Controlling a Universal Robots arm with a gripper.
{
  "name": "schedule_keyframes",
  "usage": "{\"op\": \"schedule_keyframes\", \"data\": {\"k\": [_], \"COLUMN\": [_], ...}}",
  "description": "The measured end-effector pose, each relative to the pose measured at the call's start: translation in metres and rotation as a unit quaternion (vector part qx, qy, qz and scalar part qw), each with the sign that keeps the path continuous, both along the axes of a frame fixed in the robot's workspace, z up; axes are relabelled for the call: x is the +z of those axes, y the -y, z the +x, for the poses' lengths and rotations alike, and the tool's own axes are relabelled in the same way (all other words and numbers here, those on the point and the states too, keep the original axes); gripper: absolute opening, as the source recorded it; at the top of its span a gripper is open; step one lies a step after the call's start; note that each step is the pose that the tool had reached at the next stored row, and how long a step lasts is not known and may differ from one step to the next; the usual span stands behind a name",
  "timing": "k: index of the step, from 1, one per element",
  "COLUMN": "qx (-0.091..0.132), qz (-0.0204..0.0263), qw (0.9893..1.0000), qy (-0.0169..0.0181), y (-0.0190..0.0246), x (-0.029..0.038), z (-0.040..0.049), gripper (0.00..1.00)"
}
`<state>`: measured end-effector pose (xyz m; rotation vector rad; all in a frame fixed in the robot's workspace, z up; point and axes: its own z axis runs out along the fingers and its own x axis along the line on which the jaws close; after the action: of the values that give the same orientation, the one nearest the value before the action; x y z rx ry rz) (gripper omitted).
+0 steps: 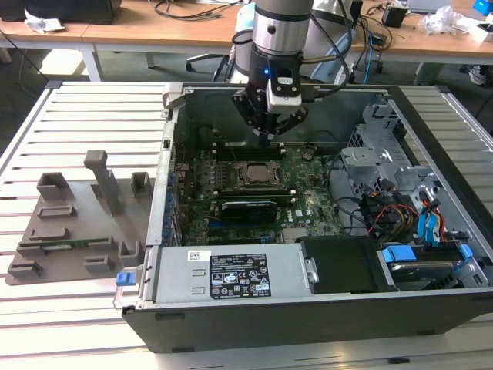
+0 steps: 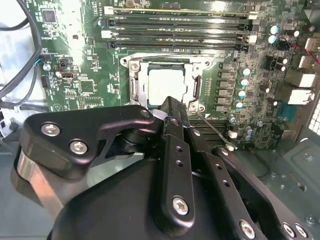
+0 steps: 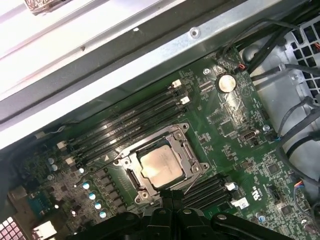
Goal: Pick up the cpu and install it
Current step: 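Install the first cpu locking lever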
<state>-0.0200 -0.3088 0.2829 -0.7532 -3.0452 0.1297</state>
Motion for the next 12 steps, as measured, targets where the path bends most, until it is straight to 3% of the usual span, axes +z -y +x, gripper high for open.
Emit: {"op": "schedule_keyframes", "data": {"k": [4, 6, 11, 12], "qx": [0.045, 0.055, 0.090, 0.097], "qz": [0.0000, 0.0000, 0.0005, 0.0031], "qw": [0.9990, 0.9985, 0.9960, 0.9953], "qy": [0.0000, 0.0000, 0.0000, 0.0003], "y": [0.0000, 0.0000, 0.0000, 0.0000], "x": [0.0000, 0.0000, 0.0001, 0.0001], "z": [0.0000, 0.0000, 0.0000, 0.0001], "gripper": [0.11, 0.11, 0.11, 0.11]}}
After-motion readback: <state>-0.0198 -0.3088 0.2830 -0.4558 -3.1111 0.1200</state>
